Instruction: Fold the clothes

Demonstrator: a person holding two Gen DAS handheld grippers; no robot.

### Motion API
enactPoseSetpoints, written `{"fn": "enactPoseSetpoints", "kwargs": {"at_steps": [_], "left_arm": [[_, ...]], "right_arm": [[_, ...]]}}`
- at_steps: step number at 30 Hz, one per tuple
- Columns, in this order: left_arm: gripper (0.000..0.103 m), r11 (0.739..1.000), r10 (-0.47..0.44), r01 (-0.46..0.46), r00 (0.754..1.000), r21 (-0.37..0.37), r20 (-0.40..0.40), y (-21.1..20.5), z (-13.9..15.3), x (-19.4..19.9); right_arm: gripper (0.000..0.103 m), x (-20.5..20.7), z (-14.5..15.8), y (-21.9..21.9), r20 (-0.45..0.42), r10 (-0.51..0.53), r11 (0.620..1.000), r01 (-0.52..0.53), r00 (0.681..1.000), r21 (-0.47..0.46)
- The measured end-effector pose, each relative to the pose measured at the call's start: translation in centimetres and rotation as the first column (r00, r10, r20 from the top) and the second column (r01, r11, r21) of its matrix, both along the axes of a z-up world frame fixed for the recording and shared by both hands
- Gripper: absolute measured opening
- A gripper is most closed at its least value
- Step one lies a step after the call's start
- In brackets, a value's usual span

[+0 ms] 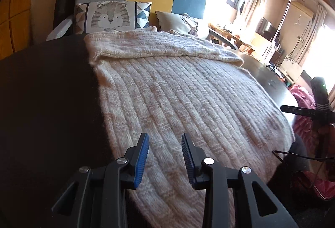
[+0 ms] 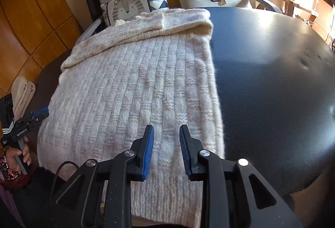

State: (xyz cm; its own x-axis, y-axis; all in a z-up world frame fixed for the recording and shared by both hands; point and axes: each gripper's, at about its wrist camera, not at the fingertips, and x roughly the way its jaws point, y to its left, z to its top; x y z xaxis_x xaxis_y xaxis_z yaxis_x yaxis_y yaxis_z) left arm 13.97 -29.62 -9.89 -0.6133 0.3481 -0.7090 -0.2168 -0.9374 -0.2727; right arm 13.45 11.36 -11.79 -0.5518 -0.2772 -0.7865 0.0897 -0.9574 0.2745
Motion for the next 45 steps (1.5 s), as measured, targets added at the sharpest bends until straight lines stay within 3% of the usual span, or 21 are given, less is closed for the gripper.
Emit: {"fn": "enactPoseSetpoints", "kwargs": {"at_steps": [1,5,11,24,31,34,37,39,40,42,45], "left_arm": [[0.033,1.000,0.003,-0.003,1.000,0.014,0.008,-0.5,0.0,0.4],[0.033,1.000,0.015,-0.016,0.999,0.018,0.048,-1.5,-0.5,1.5],[0.033,1.000,-0.004,0.004,0.995,0.005,0.095,-1.8,-1.3,3.0],[0.035,0.978,-0.085,0.056,0.987,0.201,0.139,-2.8,-2.0,5.6],[0.041,0.968,-0.125,0.086,0.980,0.237,0.155,-2.2,-2.3,6.1],[0.044,0.974,-0.134,0.103,0.980,0.202,0.148,-1.2,-2.1,5.9],[0.044,0.986,-0.153,0.143,0.979,0.080,0.133,0.7,-1.7,5.9],[0.040,0.985,-0.173,0.173,0.978,0.008,0.117,1.8,-1.5,5.9],[0.031,0.983,-0.183,0.184,0.976,0.004,0.115,1.9,-1.5,5.7],[0.009,0.975,-0.217,0.209,0.967,0.072,0.132,1.7,-1.6,5.1],[0.006,0.963,-0.255,0.239,0.958,0.125,0.129,1.7,-1.1,4.6]], "right_arm": [[0.046,0.5,0.1,0.9,0.000,-0.014,1.000,0.014,1.000,-0.003],[0.046,2.0,-0.2,3.8,0.030,-0.075,0.997,0.075,0.997,0.000],[0.046,3.3,-1.7,4.2,0.073,-0.085,0.996,0.085,0.994,0.013],[0.046,4.5,-2.3,1.9,0.036,0.030,1.000,-0.030,0.999,-0.002],[0.048,5.1,-2.6,1.2,0.003,0.055,0.998,-0.055,0.998,-0.015],[0.048,5.1,-2.6,0.6,-0.012,0.060,0.998,-0.060,0.998,0.002],[0.038,4.9,-2.6,-0.3,-0.009,0.068,0.995,-0.067,0.998,0.071],[0.025,4.7,-2.6,-0.3,-0.002,0.061,0.997,-0.060,0.998,0.056],[0.017,4.5,-2.6,-0.1,0.006,0.055,0.998,-0.055,0.998,0.032],[0.015,4.3,-2.6,0.2,0.019,0.040,0.999,-0.040,0.999,-0.008],[0.015,3.6,-2.5,0.9,0.035,0.017,0.995,-0.014,0.999,-0.094]]}}
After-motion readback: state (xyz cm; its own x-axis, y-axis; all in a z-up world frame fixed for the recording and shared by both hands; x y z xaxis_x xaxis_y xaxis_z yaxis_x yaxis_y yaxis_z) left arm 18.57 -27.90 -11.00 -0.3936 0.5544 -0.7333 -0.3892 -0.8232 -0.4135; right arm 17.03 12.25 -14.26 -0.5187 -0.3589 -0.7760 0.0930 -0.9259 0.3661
